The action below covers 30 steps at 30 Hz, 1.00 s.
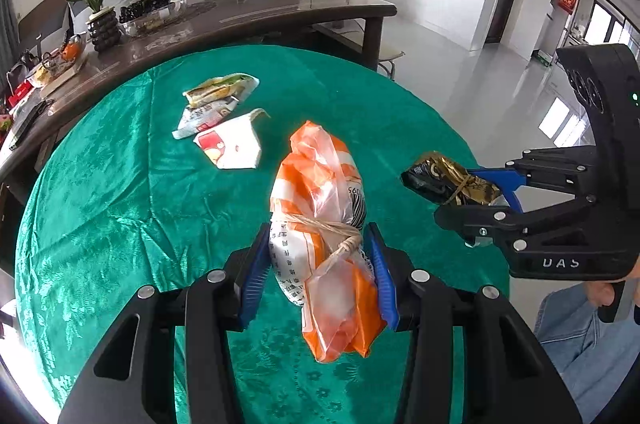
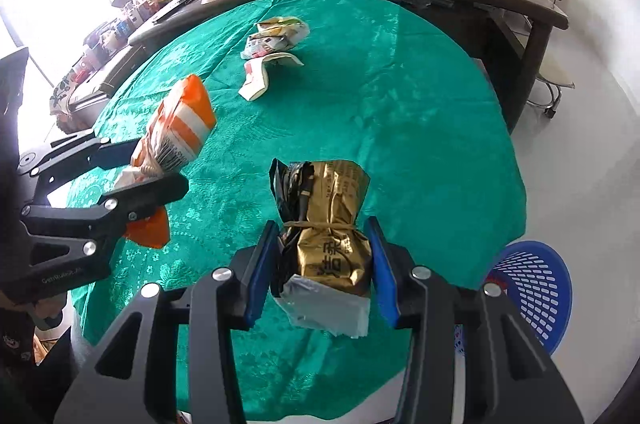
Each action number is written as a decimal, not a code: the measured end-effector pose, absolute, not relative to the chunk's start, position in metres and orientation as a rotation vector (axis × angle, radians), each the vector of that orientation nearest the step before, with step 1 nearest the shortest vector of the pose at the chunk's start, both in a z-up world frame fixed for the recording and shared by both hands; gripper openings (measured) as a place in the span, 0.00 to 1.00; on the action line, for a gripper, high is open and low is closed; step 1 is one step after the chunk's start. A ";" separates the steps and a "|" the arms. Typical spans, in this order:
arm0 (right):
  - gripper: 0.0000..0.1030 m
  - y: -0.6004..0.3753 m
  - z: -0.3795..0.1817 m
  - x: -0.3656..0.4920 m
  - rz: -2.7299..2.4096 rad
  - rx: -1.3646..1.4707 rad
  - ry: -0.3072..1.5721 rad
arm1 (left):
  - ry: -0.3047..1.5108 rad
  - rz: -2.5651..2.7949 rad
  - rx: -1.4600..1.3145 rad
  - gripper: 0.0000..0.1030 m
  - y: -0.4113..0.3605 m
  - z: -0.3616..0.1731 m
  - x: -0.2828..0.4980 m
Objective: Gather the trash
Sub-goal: 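Carry the orange-white bag and gold foil bag over the wastebasket and release both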
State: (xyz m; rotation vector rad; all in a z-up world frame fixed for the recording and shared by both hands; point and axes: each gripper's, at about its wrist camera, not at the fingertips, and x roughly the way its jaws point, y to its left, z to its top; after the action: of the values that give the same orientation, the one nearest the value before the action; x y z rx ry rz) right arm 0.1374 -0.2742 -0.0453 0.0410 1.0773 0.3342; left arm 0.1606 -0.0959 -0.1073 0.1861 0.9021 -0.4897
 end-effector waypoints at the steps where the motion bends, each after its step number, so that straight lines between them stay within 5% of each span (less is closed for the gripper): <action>1: 0.42 -0.285 -0.045 0.136 0.315 0.045 1.076 | 0.913 -0.512 0.179 0.45 -0.101 -0.109 0.159; 18: 0.42 -0.539 -0.105 0.131 -0.135 0.188 1.175 | 0.994 -0.865 0.213 0.45 -0.297 -0.130 0.135; 30: 0.42 -0.618 -0.147 0.117 -0.197 0.336 1.190 | 1.089 -0.937 0.224 0.46 -0.429 -0.206 0.163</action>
State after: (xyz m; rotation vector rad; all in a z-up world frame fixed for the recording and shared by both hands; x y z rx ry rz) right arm 0.1169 -0.6185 -0.1469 0.3364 1.1903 -0.1972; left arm 0.1630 -0.4287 -0.2059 0.2236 1.0889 -0.9368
